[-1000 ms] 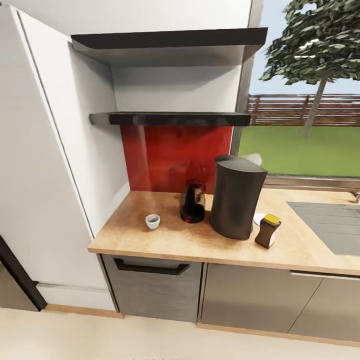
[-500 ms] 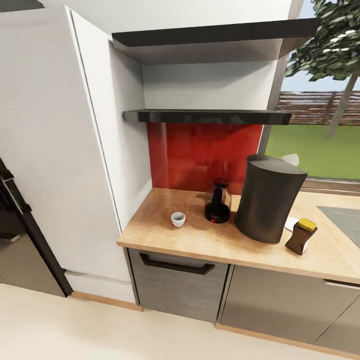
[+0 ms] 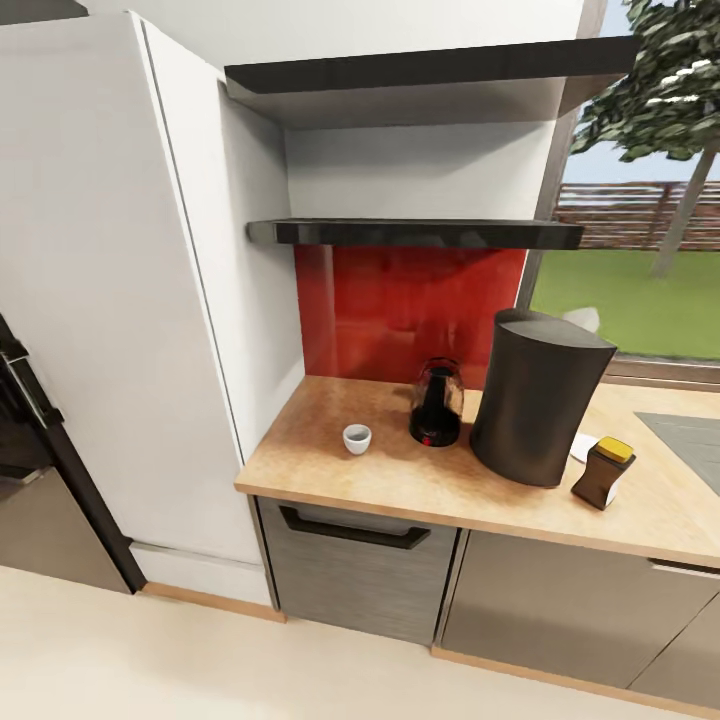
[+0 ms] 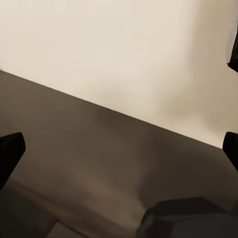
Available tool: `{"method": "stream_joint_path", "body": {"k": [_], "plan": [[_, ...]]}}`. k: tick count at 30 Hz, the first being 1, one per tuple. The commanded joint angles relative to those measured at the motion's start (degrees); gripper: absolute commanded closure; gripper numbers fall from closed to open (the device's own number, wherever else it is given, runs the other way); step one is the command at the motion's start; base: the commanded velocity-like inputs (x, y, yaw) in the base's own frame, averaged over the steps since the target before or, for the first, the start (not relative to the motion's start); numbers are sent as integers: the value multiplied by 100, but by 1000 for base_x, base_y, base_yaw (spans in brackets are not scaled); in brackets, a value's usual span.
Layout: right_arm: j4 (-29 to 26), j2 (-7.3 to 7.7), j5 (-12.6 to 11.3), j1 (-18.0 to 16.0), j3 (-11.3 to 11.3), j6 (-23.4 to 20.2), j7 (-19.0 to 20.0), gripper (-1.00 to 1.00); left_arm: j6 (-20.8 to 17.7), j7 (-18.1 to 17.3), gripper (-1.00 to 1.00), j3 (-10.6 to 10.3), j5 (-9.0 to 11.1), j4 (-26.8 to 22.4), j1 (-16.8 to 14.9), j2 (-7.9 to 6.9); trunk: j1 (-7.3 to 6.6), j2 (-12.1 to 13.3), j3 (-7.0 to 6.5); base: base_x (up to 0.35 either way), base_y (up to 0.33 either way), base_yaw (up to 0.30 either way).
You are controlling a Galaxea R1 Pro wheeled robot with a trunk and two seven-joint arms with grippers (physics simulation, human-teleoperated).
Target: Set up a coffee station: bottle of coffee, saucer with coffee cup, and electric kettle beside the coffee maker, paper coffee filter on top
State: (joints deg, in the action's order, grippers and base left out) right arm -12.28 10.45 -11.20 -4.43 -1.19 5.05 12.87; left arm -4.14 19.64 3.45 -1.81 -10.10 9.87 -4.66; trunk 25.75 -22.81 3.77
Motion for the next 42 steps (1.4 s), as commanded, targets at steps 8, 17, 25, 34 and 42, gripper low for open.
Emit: {"method": "stream_joint_path", "body": {"k": [8, 17, 25, 34, 42], "plan": [[-11, -142, -41, -5, -21, 13, 28, -100, -43, -16, -100, 23, -29, -43, 6, -78, 3, -11, 11, 0, 0, 0], [-27, -250, -47, -5, -15, 9, 24, -100, -36, -22, -100, 24, -30, -45, 6, -159, 3, -11, 11, 0, 152, 0], [-26, -254, -45, -5, -13, -3, 30, -100, -35, -22, -100, 32, -24, -45, -1, -170, 3, -11, 11, 0, 288, 0], [-1206, -709, -35, -5, -21, 7, 37, -100, -35, -10, -100, 27, -29, -35, -86, -165, 3, -11, 11, 0, 65, 0], [-2612, -1387, 472, 2, -90, 11, -68, -100, -26, -5, -100, 17, -28, 14, -82, -165, 3, -11, 11, 0, 1, 0]]}}
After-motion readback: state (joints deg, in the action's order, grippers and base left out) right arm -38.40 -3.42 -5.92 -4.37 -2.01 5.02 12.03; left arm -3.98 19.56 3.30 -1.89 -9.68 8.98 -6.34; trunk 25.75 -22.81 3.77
